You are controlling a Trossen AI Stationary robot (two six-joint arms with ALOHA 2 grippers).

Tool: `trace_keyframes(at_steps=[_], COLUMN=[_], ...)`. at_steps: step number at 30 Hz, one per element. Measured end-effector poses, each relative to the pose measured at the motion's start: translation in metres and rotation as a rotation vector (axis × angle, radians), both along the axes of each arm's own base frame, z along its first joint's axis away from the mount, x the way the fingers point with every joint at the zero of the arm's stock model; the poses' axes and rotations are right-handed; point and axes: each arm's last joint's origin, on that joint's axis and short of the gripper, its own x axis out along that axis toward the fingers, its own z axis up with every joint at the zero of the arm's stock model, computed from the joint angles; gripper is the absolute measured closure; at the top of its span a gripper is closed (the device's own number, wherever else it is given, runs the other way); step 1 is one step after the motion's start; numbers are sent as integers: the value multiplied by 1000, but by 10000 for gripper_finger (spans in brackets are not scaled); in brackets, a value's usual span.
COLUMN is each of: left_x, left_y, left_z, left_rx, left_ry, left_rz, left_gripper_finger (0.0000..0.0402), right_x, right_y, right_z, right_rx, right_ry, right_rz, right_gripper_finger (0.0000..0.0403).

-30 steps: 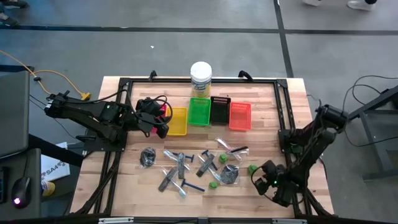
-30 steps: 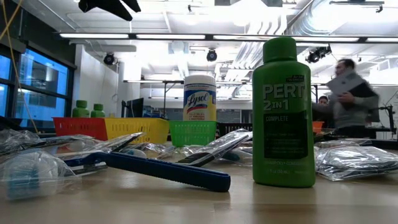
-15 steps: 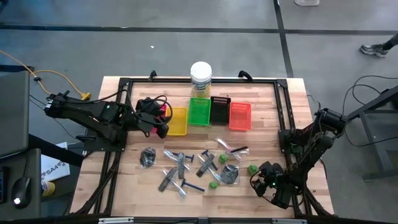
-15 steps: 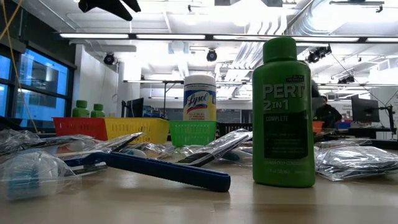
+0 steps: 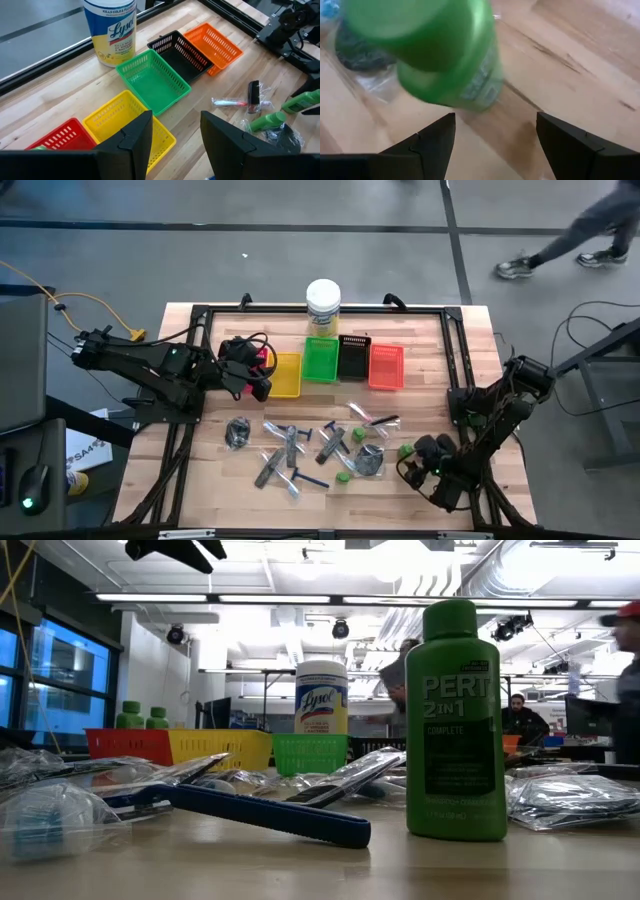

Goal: Pick & Place Travel size toiletries
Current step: Put the green shampoo bottle into the red bin

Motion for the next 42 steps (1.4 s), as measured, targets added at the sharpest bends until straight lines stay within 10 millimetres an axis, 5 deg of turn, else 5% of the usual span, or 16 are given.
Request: trace_keyframes(at_steps=[20,33,42], left_x=[0,0,0], left_y=[-1,-1,-1], left_z=[0,0,0], left_rx=[-22,-21,-19], left_ry=[-1,0,1], left_rz=[-10,-10,-12], left_gripper_finger=[243,243,243], right_x=[22,30,29], right_y=[-6,3,3], right_z=[-1,-13,-6], right_rx=[-45,12,63], right_ry=[-103,-122,-102], right_rz=[-10,-6,-4], right_gripper_finger=[142,323,321])
